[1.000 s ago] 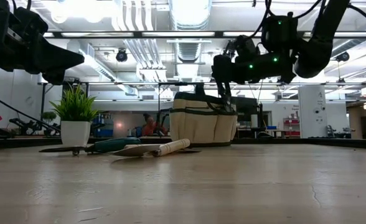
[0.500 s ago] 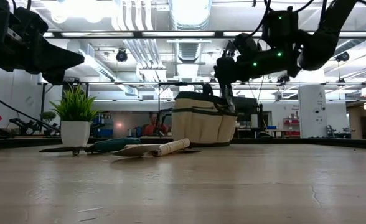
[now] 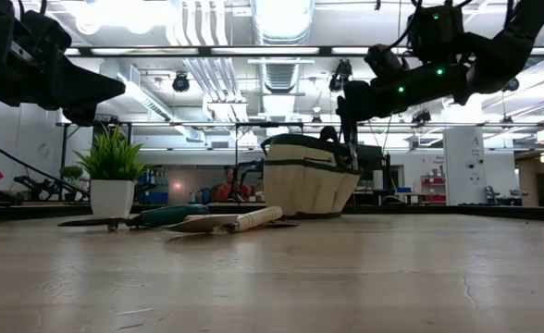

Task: Pick & Place Garden tools in Gardening bag
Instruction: Put the right green scissors into the green bag

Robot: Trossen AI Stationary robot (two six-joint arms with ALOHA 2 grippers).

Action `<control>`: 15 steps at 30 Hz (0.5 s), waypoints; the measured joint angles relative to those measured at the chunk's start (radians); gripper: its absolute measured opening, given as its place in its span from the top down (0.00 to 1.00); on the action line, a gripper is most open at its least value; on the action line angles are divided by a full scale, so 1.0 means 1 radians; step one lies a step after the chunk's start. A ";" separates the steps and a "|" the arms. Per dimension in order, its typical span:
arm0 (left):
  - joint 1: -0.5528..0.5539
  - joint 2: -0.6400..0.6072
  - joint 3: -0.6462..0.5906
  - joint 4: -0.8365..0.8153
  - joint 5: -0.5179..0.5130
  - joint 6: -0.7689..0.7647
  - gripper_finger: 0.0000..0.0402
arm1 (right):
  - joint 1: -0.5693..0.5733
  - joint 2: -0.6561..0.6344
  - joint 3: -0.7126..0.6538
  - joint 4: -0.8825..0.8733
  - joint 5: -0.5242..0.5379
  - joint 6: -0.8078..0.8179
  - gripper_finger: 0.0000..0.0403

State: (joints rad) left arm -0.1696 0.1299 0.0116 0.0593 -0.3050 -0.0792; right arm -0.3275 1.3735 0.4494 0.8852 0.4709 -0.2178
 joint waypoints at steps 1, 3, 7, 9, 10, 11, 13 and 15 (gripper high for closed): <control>0.000 0.000 0.000 0.000 0.000 0.000 0.92 | 0.000 -0.005 -0.002 0.000 0.000 -0.006 0.87; 0.000 0.000 0.000 0.000 0.000 0.000 0.92 | 0.000 -0.006 -0.007 0.013 -0.007 -0.013 0.89; 0.000 0.000 0.000 0.000 0.000 0.000 0.92 | -0.004 0.018 -0.013 0.058 -0.073 -0.004 0.91; 0.000 0.000 0.000 0.000 0.000 0.000 0.92 | -0.006 0.042 -0.014 0.110 -0.104 0.012 0.91; 0.000 0.000 0.000 0.000 0.000 0.000 0.92 | -0.006 0.055 -0.015 0.141 -0.106 0.012 0.91; 0.000 0.000 0.000 0.000 0.000 0.000 0.92 | -0.007 0.071 -0.017 0.174 -0.106 0.004 0.91; 0.000 0.000 0.000 0.000 0.000 0.000 0.92 | -0.015 0.098 -0.020 0.237 -0.105 -0.017 0.91; 0.000 0.000 0.000 0.000 0.000 0.000 0.92 | -0.029 0.122 -0.022 0.279 -0.103 -0.018 0.91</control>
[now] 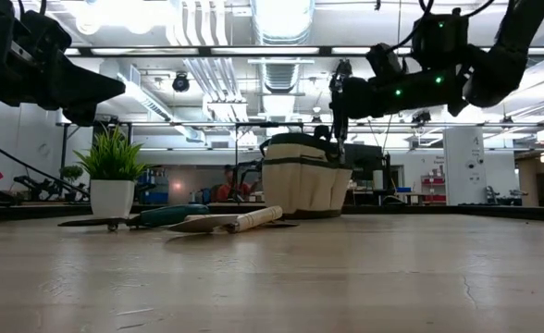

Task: Pick & Place Garden tools in Gardening bag
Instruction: Put the right green scissors into the green bag

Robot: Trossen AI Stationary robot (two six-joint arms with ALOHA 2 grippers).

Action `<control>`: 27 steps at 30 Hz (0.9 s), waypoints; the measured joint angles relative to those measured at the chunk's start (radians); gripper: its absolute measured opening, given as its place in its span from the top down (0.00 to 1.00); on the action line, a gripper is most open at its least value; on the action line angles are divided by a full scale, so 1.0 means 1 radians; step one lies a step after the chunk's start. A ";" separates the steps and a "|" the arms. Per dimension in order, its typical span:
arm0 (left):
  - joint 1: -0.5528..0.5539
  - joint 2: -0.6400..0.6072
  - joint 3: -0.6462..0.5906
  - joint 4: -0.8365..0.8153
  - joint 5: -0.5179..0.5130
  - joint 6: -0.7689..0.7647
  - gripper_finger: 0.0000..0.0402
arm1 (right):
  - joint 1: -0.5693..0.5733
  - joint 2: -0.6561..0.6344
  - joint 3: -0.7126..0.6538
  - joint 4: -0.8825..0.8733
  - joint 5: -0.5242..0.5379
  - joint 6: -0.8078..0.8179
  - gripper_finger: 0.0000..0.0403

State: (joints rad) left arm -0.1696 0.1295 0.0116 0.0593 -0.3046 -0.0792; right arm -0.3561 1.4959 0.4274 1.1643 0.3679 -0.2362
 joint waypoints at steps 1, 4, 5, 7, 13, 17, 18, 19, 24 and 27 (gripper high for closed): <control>0.000 0.000 0.000 0.000 0.000 0.000 0.92 | -0.007 0.010 0.000 0.005 0.000 0.002 0.91; 0.000 0.000 0.000 0.000 0.000 0.000 0.92 | -0.031 0.048 -0.004 0.004 0.000 0.017 0.91; 0.000 0.000 0.000 0.000 0.000 0.000 0.92 | -0.038 0.063 -0.005 0.007 0.000 0.023 0.91; 0.000 0.000 0.000 0.000 0.000 0.000 0.92 | -0.053 0.092 -0.004 0.012 0.000 0.031 0.89; 0.000 0.000 0.000 0.000 0.000 0.000 0.92 | -0.057 0.145 0.013 0.002 -0.003 0.031 0.76; 0.000 0.000 0.000 0.000 0.000 0.000 0.92 | -0.058 0.128 0.027 0.001 -0.002 -0.008 0.70; 0.000 0.000 0.000 0.000 0.000 0.000 0.92 | -0.058 0.120 0.028 -0.003 -0.002 -0.024 0.69; 0.000 0.000 0.000 0.000 0.000 0.000 0.92 | -0.058 0.111 0.030 -0.006 -0.002 -0.044 0.68; 0.000 0.000 0.000 0.000 0.000 0.000 0.92 | -0.065 0.074 0.031 -0.007 -0.003 -0.078 0.66; 0.000 0.000 0.000 0.000 0.000 0.000 0.92 | -0.074 0.065 0.031 -0.006 -0.007 -0.068 0.69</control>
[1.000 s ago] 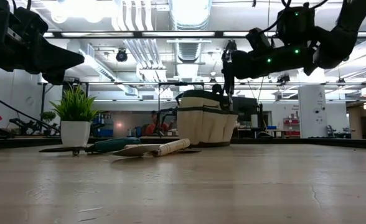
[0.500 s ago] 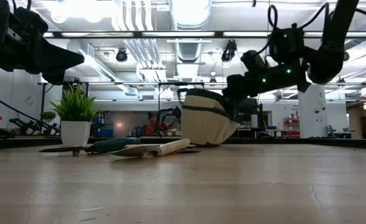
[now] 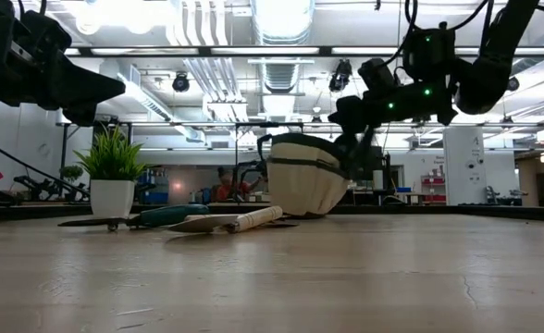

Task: Pick & Place Garden tools in Gardening bag
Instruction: Put the right green scissors into the green bag, then adjust the green bag

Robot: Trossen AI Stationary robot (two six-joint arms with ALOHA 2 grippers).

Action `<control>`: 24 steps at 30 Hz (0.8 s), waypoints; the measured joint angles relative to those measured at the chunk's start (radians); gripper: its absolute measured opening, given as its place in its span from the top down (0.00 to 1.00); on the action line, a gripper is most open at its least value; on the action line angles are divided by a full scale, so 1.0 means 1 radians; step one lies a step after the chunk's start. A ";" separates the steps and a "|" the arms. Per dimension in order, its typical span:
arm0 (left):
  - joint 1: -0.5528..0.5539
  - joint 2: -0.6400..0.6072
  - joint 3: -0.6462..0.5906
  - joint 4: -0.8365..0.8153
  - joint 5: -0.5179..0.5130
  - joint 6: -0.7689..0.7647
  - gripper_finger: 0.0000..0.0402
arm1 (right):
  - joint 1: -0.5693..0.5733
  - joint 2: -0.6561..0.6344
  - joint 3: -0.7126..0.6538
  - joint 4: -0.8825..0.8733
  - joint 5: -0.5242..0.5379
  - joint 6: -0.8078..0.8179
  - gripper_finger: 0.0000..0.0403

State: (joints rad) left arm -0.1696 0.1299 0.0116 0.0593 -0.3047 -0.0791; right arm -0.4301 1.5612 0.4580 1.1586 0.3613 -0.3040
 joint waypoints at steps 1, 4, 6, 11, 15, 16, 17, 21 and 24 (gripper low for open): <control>0.000 0.000 0.000 0.000 0.000 0.000 0.92 | -0.004 0.000 0.000 -0.003 -0.002 0.017 0.71; 0.000 0.000 0.000 0.000 0.000 0.000 0.92 | -0.024 0.000 0.000 -0.014 -0.044 0.051 0.79; 0.000 0.000 0.000 0.000 0.000 0.000 0.92 | -0.044 0.000 0.005 -0.052 -0.077 0.078 0.86; 0.000 0.000 0.000 0.000 0.000 0.000 0.92 | -0.065 -0.004 0.015 -0.086 -0.124 0.097 0.97; 0.000 0.000 0.000 0.000 0.000 0.000 0.92 | -0.056 -0.043 0.016 -0.157 -0.160 0.142 0.97; 0.000 0.000 0.000 0.000 0.000 0.000 0.92 | -0.054 -0.061 0.019 -0.203 -0.168 0.159 0.97; 0.000 0.000 0.000 0.000 0.000 0.000 0.92 | -0.054 -0.084 0.021 -0.259 -0.179 0.184 0.97; 0.000 0.000 0.000 0.000 0.000 0.000 0.92 | -0.042 -0.206 0.023 -0.487 -0.227 0.223 0.97; 0.000 0.000 0.000 0.000 0.000 0.000 0.92 | -0.020 -0.321 0.025 -0.668 -0.232 0.189 0.97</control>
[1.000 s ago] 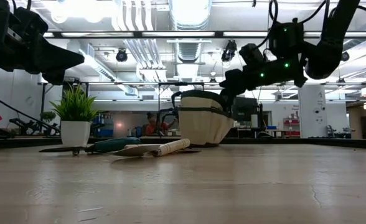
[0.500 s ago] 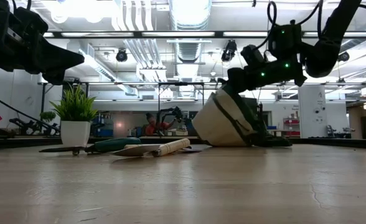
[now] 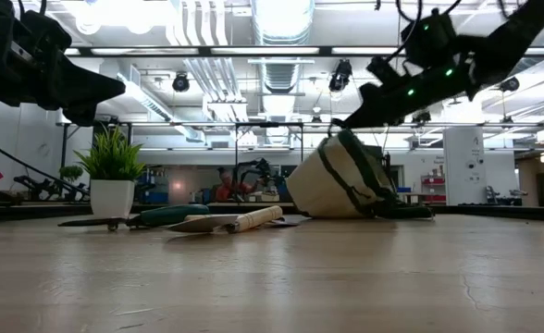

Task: Pick & Place Garden tools in Gardening bag
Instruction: Adjust the green bag

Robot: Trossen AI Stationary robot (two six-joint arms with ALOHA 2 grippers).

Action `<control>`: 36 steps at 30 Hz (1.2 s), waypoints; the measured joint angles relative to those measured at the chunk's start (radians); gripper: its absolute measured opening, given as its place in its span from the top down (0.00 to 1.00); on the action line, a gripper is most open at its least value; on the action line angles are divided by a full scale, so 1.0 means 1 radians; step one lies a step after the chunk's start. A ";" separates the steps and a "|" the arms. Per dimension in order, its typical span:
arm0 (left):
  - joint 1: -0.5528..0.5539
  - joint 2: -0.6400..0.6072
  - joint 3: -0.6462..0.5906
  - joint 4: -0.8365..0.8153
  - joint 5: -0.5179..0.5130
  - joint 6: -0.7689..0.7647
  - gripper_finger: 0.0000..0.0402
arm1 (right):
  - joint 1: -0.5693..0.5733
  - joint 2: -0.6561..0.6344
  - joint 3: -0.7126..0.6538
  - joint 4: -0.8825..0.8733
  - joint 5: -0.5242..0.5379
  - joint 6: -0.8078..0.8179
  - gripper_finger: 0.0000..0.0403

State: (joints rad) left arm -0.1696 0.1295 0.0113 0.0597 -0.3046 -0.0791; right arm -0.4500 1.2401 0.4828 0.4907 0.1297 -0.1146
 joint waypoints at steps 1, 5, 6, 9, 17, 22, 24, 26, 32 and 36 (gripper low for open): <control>0.000 0.000 0.000 0.000 0.000 0.000 0.92 | 0.007 -0.043 0.000 -0.063 0.000 -0.011 0.97; 0.000 0.000 0.000 0.000 0.000 0.000 0.92 | 0.035 -0.179 0.000 -0.257 0.000 0.009 0.94; 0.000 0.000 0.000 0.000 0.000 0.000 0.92 | 0.043 -0.208 0.000 -0.299 0.000 0.022 0.92; 0.000 0.000 0.000 0.000 0.000 0.000 0.92 | 0.064 -0.276 0.000 -0.418 0.017 0.045 0.84; 0.000 0.000 0.000 0.000 0.000 0.000 0.92 | 0.101 -0.224 -0.007 -0.625 0.084 -0.018 0.67; 0.000 0.000 0.000 0.000 0.000 0.000 0.92 | 0.118 -0.091 -0.005 -0.632 0.186 -0.209 0.67; 0.000 0.000 0.000 0.000 0.000 0.000 0.92 | 0.118 -0.047 -0.004 -0.631 0.248 -0.283 0.67; 0.000 0.000 0.000 0.000 0.000 0.000 0.92 | 0.118 -0.002 -0.004 -0.609 0.266 -0.320 0.67; 0.000 0.000 0.000 0.000 0.000 0.000 0.92 | 0.120 0.131 -0.001 -0.539 0.372 -0.450 0.67; 0.000 0.000 0.000 0.000 0.000 0.000 0.92 | 0.124 0.209 0.001 -0.465 0.396 -0.494 0.67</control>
State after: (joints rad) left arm -0.1696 0.1298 0.0115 0.0593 -0.3046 -0.0790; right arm -0.3264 1.4489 0.4833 0.0255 0.5254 -0.6083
